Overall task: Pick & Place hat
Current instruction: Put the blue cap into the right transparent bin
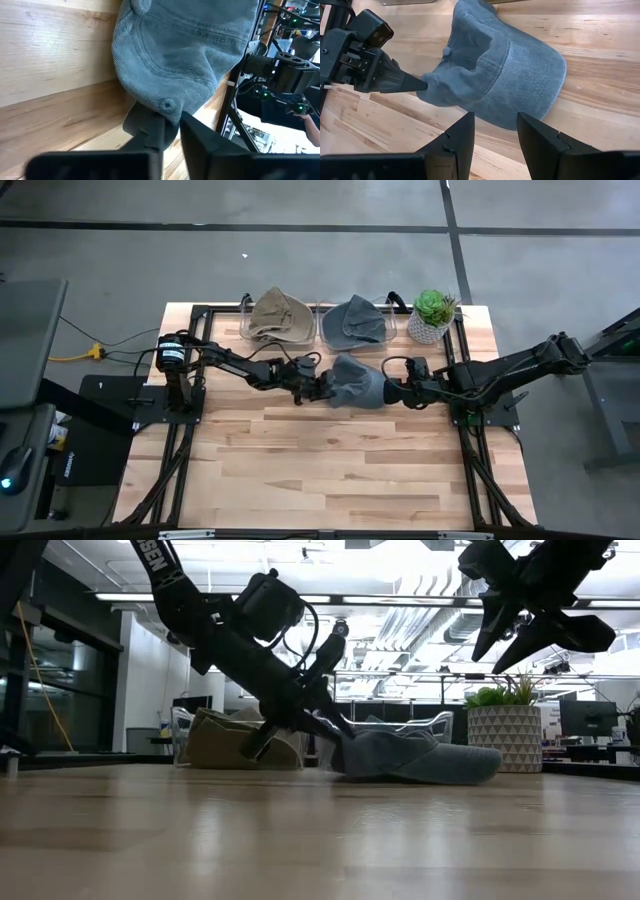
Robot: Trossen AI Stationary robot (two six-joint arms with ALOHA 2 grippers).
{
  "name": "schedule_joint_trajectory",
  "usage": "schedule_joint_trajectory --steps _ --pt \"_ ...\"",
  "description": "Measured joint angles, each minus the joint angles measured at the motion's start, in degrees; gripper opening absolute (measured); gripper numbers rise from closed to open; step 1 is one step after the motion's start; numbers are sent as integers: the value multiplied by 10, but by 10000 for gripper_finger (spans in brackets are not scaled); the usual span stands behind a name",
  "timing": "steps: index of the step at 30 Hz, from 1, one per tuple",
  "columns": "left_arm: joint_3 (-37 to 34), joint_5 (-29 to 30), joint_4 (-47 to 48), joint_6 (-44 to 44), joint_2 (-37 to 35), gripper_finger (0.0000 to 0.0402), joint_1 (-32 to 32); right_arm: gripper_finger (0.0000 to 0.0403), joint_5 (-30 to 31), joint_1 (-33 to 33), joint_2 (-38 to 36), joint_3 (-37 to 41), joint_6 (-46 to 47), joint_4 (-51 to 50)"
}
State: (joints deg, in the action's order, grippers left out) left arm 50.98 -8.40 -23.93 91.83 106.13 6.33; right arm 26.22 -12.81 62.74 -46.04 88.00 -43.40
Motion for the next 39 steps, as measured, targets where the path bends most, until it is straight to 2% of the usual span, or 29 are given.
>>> schedule_joint_trajectory --steps 3,11,21,25,28,32,39 --pt "0 -3 0 -6 0 7 0 142 0 0 0 0 0 0" --pt "0 -9 1 -29 -3 1 0 142 0 0 0 0 -11 21" --pt "0 -28 23 -54 -77 0 0 142 -2 0 0 0 -34 64" --pt "6 -9 91 -84 -127 0 0 142 -2 0 -2 0 -47 87" --pt "18 8 181 -122 -164 0 0 142 -4 0 -5 0 -76 110" --pt "56 24 276 -168 -189 0 0 142 -7 1 -8 0 -140 153" --pt "154 50 414 -231 -193 0 0 142 -8 1 -10 0 -240 219"
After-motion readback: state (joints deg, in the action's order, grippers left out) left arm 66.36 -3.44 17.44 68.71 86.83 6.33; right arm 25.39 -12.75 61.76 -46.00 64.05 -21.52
